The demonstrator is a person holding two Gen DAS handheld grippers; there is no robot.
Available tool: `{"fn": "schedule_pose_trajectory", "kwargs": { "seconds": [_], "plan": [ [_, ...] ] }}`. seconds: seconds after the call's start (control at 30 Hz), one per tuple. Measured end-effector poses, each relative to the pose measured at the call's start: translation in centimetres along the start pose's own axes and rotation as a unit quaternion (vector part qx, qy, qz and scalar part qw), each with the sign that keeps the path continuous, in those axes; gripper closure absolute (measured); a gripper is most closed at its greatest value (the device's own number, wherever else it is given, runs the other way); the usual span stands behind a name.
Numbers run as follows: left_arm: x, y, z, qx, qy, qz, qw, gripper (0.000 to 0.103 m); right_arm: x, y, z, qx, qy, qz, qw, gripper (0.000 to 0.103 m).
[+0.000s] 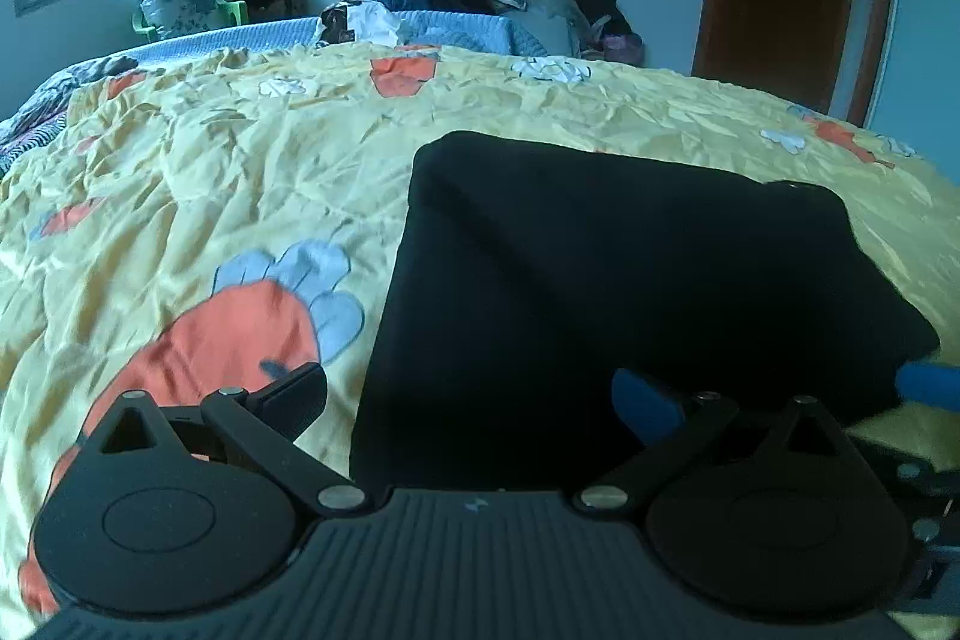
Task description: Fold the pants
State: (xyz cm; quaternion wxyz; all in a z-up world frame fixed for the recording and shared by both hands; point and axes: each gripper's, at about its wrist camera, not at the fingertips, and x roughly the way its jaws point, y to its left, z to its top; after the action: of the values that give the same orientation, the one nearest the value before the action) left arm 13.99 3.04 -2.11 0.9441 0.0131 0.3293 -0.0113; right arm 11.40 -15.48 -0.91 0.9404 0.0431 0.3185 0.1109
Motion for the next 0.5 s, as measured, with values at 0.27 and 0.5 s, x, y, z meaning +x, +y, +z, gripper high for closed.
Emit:
{"fn": "schedule_pose_trajectory", "kwargs": {
  "seconds": [0.27, 0.5],
  "plan": [
    [-2.8, -0.4, -2.0, 0.012, -0.006, -0.002, 0.9999, 0.0, -1.5, -0.3, -2.9, 0.056, 0.013, 0.012, 0.998, 0.006],
    [-3.9, -1.1, -4.1, 0.024, 0.006, 0.0, 0.9997, 0.0, -2.7, 0.3, -3.9, 0.052, 0.014, -0.016, 0.998, 0.005]
  ]
}}
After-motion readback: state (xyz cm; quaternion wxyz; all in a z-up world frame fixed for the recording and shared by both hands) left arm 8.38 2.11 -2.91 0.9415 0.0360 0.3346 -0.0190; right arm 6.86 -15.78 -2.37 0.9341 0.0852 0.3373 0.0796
